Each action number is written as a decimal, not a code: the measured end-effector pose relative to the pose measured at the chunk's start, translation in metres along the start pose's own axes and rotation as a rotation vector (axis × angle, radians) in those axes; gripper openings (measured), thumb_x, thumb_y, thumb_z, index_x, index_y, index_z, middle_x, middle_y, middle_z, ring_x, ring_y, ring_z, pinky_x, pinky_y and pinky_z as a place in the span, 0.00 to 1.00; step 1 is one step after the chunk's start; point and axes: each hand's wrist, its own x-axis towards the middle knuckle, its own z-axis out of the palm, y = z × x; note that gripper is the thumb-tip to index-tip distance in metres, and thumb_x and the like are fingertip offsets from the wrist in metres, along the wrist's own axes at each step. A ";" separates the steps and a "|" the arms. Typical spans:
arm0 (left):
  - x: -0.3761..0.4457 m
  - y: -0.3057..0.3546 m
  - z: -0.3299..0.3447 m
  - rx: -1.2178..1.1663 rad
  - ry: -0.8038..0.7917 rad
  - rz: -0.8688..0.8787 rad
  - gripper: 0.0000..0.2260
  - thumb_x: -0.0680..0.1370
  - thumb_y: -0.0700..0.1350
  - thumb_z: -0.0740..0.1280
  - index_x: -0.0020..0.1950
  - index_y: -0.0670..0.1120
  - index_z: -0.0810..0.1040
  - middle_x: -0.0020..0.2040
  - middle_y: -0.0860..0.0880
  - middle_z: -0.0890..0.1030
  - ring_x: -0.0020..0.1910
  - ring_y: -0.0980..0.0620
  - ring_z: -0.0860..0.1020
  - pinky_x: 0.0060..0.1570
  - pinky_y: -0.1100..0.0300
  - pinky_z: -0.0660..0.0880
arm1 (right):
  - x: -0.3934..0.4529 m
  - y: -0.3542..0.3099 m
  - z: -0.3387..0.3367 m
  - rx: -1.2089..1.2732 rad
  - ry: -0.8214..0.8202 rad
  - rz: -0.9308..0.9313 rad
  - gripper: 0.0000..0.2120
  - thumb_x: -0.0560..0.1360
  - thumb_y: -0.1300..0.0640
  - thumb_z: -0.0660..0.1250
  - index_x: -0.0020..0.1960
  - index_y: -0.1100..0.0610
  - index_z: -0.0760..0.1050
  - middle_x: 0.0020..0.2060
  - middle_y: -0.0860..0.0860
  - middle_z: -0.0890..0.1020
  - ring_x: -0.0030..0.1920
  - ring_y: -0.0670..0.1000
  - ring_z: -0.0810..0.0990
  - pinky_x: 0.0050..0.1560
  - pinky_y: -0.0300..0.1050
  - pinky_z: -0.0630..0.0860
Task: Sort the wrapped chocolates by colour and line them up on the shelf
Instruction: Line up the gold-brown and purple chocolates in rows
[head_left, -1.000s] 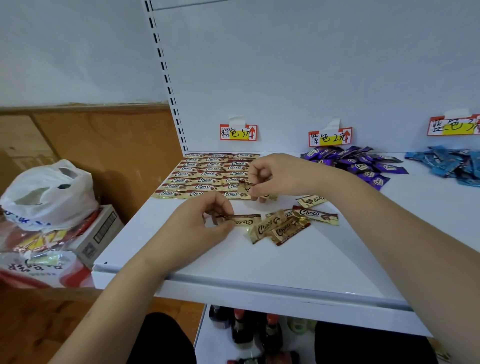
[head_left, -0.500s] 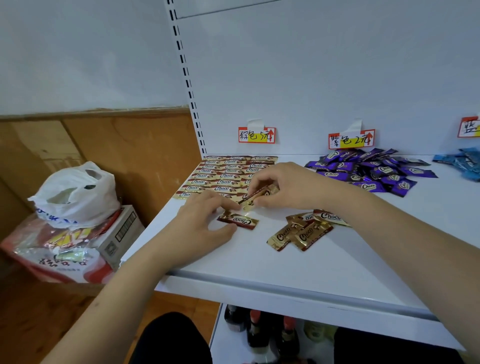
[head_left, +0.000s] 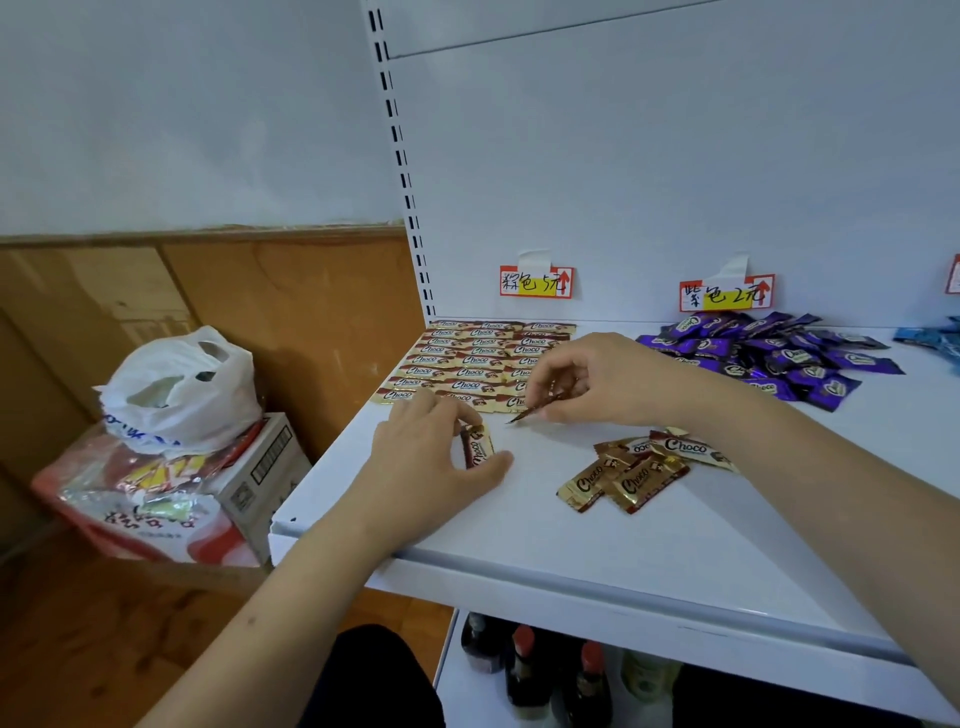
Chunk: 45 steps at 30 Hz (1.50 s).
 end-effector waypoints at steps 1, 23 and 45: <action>0.000 0.001 -0.001 -0.021 -0.001 -0.004 0.16 0.75 0.61 0.67 0.60 0.58 0.74 0.54 0.59 0.72 0.55 0.57 0.70 0.57 0.58 0.70 | 0.000 0.000 -0.001 0.008 0.020 -0.007 0.07 0.71 0.59 0.75 0.46 0.47 0.83 0.43 0.41 0.84 0.44 0.42 0.81 0.54 0.45 0.78; -0.010 -0.037 -0.015 -0.049 0.134 0.059 0.19 0.78 0.34 0.60 0.57 0.55 0.80 0.58 0.57 0.75 0.61 0.57 0.70 0.62 0.58 0.72 | 0.000 -0.012 0.017 -0.244 -0.156 -0.135 0.13 0.77 0.54 0.69 0.58 0.40 0.81 0.56 0.38 0.79 0.58 0.38 0.73 0.62 0.38 0.68; -0.010 -0.040 -0.009 0.073 0.251 -0.099 0.18 0.79 0.38 0.57 0.66 0.51 0.75 0.67 0.54 0.74 0.61 0.54 0.72 0.59 0.56 0.73 | 0.008 -0.013 0.037 -0.563 -0.001 -0.268 0.13 0.80 0.46 0.61 0.62 0.45 0.78 0.54 0.43 0.78 0.57 0.47 0.71 0.61 0.47 0.70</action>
